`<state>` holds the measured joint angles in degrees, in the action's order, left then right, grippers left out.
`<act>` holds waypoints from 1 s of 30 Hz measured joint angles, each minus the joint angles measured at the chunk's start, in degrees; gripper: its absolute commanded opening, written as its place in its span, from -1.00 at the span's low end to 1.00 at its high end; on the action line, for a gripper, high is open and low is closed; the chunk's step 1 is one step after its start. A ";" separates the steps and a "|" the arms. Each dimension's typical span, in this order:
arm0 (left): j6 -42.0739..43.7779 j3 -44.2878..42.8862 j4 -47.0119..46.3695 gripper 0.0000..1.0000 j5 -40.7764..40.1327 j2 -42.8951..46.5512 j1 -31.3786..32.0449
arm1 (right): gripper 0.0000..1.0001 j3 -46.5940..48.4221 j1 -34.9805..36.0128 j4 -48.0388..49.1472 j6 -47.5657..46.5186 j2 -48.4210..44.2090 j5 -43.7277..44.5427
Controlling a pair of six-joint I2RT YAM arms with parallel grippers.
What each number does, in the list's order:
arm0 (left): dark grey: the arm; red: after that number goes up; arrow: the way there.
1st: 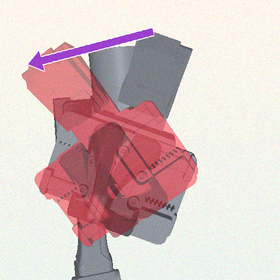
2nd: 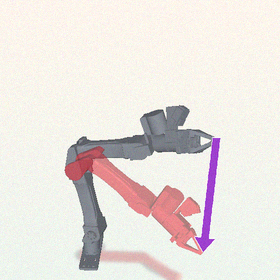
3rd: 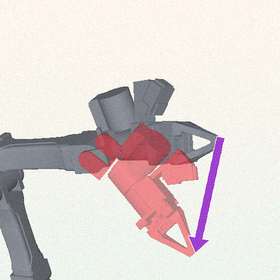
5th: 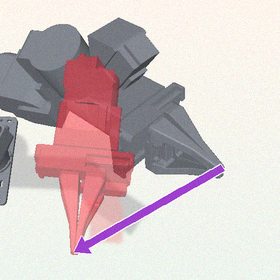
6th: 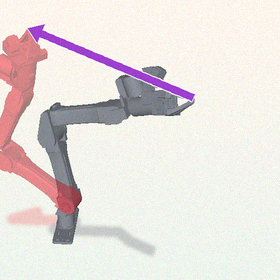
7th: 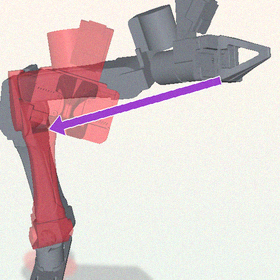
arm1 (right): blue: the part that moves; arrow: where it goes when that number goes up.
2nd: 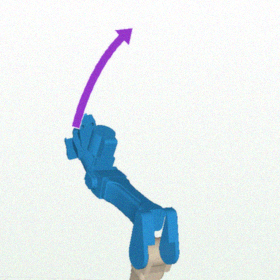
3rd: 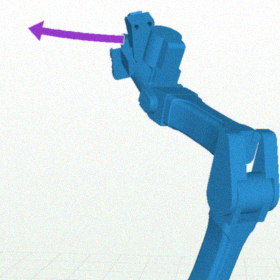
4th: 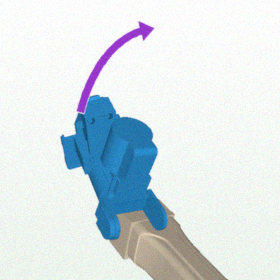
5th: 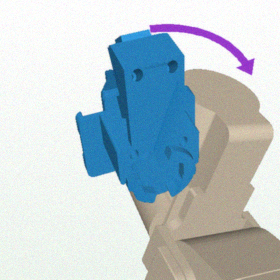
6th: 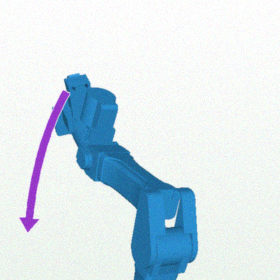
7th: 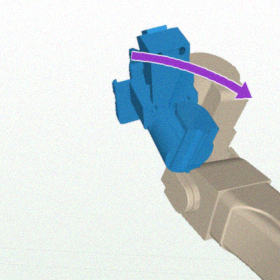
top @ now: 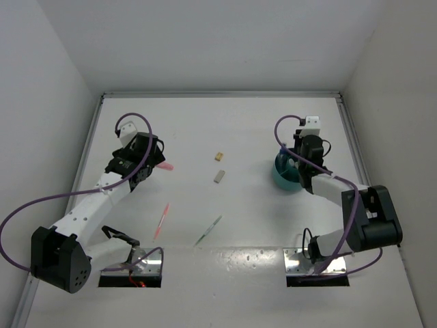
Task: Sort the stationery into containers
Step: Place the pen in the storage box.
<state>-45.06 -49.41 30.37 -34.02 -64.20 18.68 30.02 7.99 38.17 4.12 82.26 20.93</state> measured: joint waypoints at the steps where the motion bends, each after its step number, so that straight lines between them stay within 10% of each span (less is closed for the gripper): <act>1: 0.00 0.00 -0.02 0.76 0.00 0.00 0.00 | -1.00 0.00 -0.09 -0.76 0.00 -0.15 -0.63; 30: 0.00 0.00 -0.02 0.76 0.37 -1.09 0.00 | -0.38 -0.24 -3.30 -11.21 0.00 -4.98 -11.13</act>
<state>-45.06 -49.41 30.35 -33.65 -65.30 18.68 29.78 4.69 26.96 4.12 77.28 9.80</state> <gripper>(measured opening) 0.881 0.316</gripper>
